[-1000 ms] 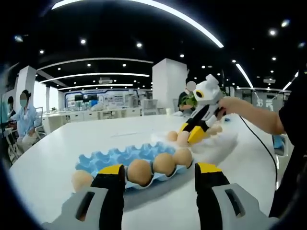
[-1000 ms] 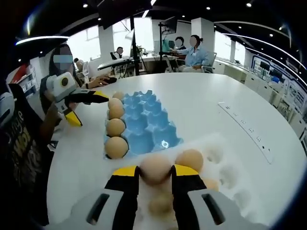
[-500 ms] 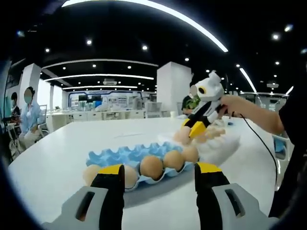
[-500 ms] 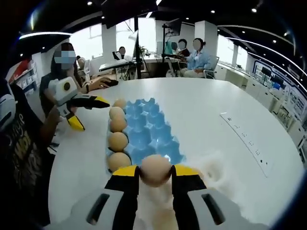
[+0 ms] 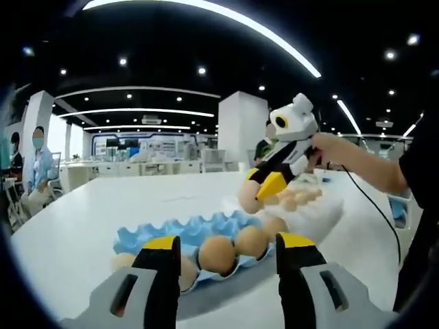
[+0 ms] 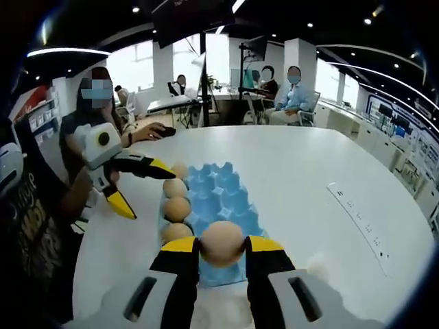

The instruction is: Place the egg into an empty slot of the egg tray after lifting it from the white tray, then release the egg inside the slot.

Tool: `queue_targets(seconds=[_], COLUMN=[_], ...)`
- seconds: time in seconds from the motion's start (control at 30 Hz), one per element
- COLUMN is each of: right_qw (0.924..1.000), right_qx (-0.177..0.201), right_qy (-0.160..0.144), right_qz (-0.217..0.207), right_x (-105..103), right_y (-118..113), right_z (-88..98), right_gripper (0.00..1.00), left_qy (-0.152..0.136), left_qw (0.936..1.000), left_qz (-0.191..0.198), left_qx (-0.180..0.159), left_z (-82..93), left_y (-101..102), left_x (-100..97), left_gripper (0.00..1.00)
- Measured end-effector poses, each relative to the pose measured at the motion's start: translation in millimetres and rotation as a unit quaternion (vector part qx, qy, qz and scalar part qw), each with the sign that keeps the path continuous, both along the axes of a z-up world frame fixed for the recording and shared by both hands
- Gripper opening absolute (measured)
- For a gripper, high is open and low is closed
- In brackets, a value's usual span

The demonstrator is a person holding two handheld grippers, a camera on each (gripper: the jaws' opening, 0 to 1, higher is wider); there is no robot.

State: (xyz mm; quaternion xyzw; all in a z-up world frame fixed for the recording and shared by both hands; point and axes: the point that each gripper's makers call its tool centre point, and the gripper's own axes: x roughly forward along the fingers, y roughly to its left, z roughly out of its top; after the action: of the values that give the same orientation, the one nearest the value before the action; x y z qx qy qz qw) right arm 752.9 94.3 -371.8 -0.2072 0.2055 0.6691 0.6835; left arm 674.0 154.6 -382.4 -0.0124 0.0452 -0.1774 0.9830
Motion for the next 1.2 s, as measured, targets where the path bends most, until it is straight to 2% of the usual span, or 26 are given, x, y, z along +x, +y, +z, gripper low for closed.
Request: queue_targets(seconds=[0.2,0.33,0.63,0.77,1.03,1.2], right_qw=[0.9998,0.9994,0.9982,0.9981,0.9972,0.9968], right_qx=[0.015,0.027,0.043,0.041,0.044,0.046], right_qy=[0.002,0.004,0.016,0.015,0.027,0.035], right_qz=[0.014,0.018,0.039,0.045,0.054,0.055], right_x=[-13.3,-13.6,-27.0,-31.1,-40.3,-42.1], right_y=[17.1,25.8,40.5,44.7,51.6,53.5], right_z=[8.3,12.8,19.3,17.9,16.4,14.3], right_gripper=[0.27,0.27,0.27,0.27,0.27,0.27], left_qy=[-0.005,-0.011,-0.022,-0.020,-0.031,-0.042], left_qw=[0.9999,0.9998,0.9989,0.9989,0.9984,0.9977], left_qz=[0.000,-0.002,0.001,0.004,0.011,0.023], left_qx=[0.013,0.018,0.041,0.041,0.046,0.048], left_z=[5.4,9.8,10.9,7.9,13.0,17.5], left_y=[-2.5,-4.0,-10.0,-11.1,-13.4,-9.4], left_x=[7.5,11.5,27.7,30.4,37.0,39.1], left_gripper=[0.52,0.49,0.48,0.47,0.45,0.37])
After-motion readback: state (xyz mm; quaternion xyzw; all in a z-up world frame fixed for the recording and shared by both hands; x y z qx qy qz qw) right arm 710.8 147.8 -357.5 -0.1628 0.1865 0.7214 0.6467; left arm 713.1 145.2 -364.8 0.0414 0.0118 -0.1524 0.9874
